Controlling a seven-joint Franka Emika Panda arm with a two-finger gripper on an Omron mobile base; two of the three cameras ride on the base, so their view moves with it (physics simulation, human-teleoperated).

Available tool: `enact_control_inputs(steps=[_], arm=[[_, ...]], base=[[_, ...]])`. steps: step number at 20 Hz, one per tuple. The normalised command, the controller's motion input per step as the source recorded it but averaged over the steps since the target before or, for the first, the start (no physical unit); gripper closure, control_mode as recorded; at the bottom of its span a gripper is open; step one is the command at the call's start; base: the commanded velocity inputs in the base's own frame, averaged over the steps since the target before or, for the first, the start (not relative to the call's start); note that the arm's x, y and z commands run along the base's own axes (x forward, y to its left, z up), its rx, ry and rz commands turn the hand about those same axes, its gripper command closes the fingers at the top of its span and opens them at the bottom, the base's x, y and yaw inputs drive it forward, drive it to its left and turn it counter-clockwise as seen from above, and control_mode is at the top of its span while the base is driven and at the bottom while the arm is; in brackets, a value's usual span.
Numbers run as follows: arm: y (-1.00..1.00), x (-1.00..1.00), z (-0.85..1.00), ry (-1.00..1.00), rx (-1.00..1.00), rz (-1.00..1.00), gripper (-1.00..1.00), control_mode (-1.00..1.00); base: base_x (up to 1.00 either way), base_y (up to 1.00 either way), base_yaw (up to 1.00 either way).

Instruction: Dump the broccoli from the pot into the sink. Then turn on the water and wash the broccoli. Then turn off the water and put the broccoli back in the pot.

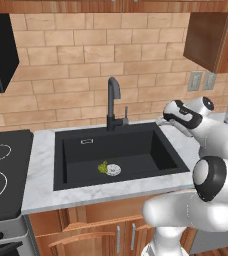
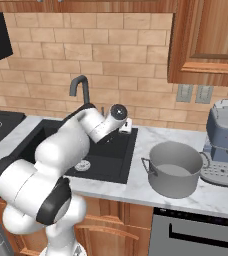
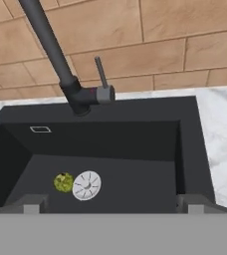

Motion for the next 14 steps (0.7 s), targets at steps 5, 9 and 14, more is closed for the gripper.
enact_control_inputs(steps=[5, 9, 14], arm=[[0.26, 0.48, 0.0, 0.0, 0.01, 0.0, -1.0, -1.0], [0.28, 0.39, 0.0, 0.0, 0.0, 0.0, -1.0, -1.0], [0.24, 0.47, 0.0, 0.0, 0.01, 0.0, -1.0, -1.0]], base=[[0.0, 0.0, 0.0], [0.0, 0.0, 0.0], [0.0, 0.0, 0.0]])
